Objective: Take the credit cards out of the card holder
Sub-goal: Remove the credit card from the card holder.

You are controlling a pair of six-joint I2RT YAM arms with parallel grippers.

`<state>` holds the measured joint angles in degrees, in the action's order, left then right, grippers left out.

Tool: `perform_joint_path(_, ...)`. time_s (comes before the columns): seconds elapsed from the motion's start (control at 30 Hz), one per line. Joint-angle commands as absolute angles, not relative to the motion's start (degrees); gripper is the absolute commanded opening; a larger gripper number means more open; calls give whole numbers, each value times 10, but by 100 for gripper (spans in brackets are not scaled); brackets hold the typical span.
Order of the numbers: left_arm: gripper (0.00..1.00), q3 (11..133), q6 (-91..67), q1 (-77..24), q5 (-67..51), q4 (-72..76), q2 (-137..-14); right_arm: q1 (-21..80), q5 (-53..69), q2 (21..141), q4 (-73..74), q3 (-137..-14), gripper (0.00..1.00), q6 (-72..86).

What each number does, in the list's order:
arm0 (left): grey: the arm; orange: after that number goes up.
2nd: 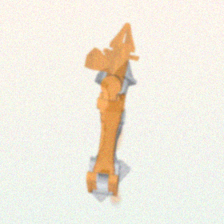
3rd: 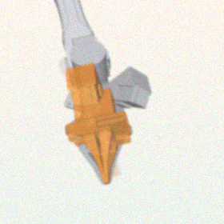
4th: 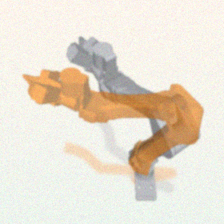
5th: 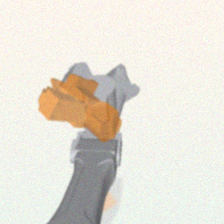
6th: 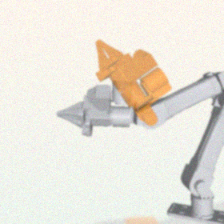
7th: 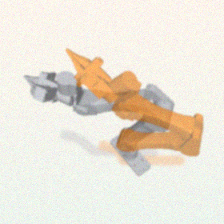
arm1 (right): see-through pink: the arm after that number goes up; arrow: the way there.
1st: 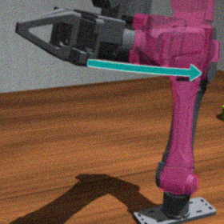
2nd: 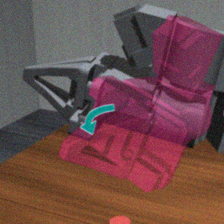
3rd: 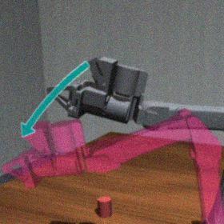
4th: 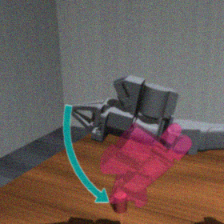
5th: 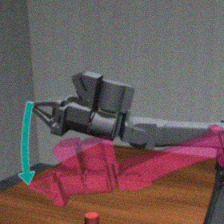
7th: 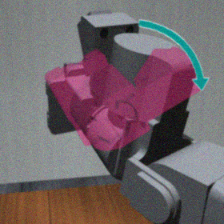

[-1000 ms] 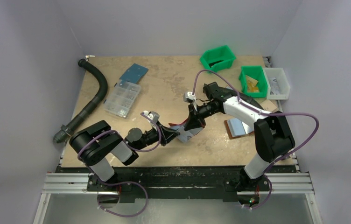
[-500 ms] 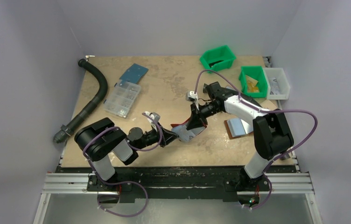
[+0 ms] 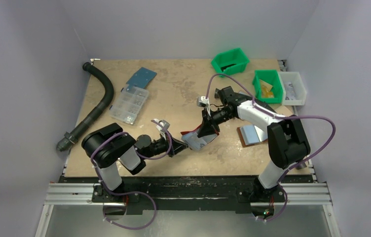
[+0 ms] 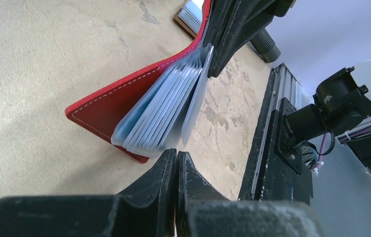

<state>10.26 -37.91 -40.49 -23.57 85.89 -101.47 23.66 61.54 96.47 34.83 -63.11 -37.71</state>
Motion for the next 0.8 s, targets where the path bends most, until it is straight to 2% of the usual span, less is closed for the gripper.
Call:
perform_joint_path(0.0, 5, 91, -385, -400, -244, 974, -1020, 234, 642, 969, 357, -657, 0, -388)
perform_joint_path(0.3, 18, 86, -395, -401, -245, 1017, -1020, 234, 649, 981, 376, -664, 0, -402)
perform_joint_path(0.7, 22, 24, -330, -395, -198, 1019, -959, 228, 666, 984, 418, -679, 0, -443)
perform_joint_path(0.73, 27, 13, -320, -393, -187, 1017, -946, 227, 665, 983, 423, -680, 0, -449)
perform_joint_path(0.77, 41, 3, -312, -391, -173, 1010, -929, 226, 664, 981, 426, -680, 0, -453)
